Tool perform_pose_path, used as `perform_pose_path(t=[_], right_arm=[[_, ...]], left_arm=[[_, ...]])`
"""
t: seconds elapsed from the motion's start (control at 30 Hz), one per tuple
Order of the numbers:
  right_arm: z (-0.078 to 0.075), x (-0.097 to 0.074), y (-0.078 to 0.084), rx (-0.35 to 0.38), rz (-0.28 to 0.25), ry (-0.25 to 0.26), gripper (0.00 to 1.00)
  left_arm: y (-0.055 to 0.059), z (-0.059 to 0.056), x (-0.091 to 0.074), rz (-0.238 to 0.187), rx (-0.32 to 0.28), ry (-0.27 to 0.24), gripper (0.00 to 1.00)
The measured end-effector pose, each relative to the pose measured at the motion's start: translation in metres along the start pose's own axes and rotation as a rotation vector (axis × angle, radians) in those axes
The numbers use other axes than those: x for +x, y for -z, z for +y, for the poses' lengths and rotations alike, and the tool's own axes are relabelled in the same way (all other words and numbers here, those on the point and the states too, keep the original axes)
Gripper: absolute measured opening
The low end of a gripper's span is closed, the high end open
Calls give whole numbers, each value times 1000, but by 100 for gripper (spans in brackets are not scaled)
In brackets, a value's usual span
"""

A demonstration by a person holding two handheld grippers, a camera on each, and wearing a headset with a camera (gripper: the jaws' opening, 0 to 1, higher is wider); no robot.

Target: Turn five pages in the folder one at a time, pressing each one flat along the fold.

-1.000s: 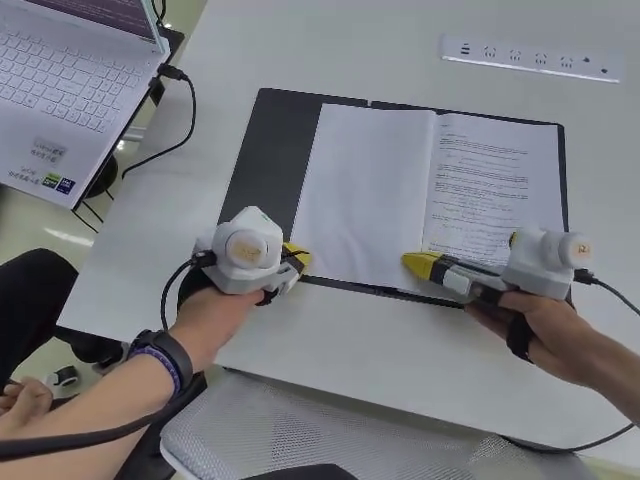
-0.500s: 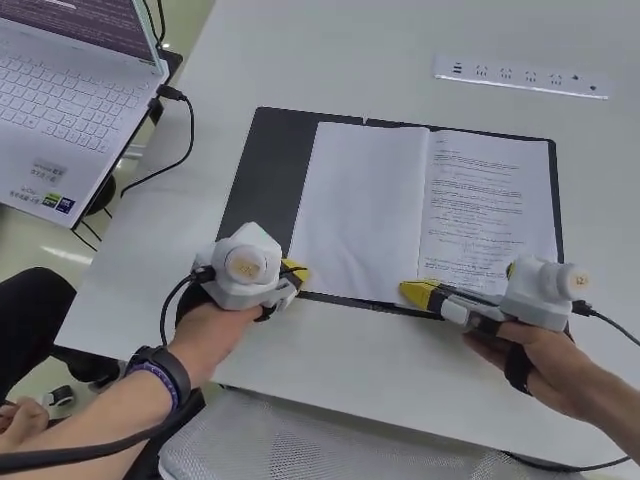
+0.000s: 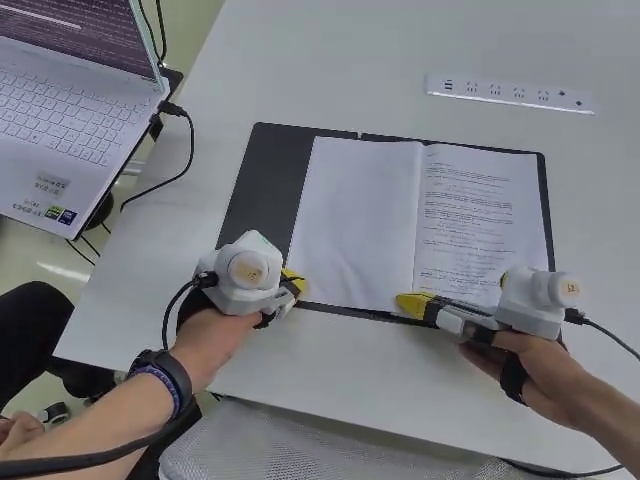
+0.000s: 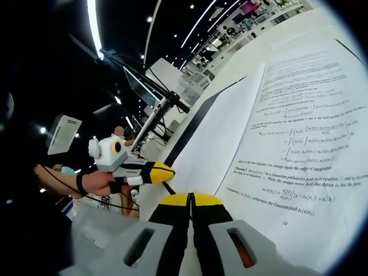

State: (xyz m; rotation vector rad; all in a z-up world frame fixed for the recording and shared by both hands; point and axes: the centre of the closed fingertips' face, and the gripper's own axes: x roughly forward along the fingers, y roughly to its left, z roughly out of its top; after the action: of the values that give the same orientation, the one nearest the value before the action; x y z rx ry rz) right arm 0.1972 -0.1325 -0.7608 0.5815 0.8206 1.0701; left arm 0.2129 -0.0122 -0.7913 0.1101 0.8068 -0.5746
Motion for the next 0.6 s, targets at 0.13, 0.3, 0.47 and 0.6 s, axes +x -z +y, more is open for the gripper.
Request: perform_pose_path(t=[0.13, 0.3, 0.47, 0.6], right_arm=[[1, 0, 0, 18, 2, 3, 0], [1, -2, 0, 19, 25, 1, 0], [-1, -10, -5, 4, 8, 10, 0], [-6, -21, -17, -13, -33, 40, 5]], left_arm=[[0, -1, -1, 8, 10, 3, 0], [0, -1, -2, 15, 4, 11, 0], [-3, -7, -8, 3, -17, 31, 2], [-9, -11, -13, -16, -26, 42, 6]])
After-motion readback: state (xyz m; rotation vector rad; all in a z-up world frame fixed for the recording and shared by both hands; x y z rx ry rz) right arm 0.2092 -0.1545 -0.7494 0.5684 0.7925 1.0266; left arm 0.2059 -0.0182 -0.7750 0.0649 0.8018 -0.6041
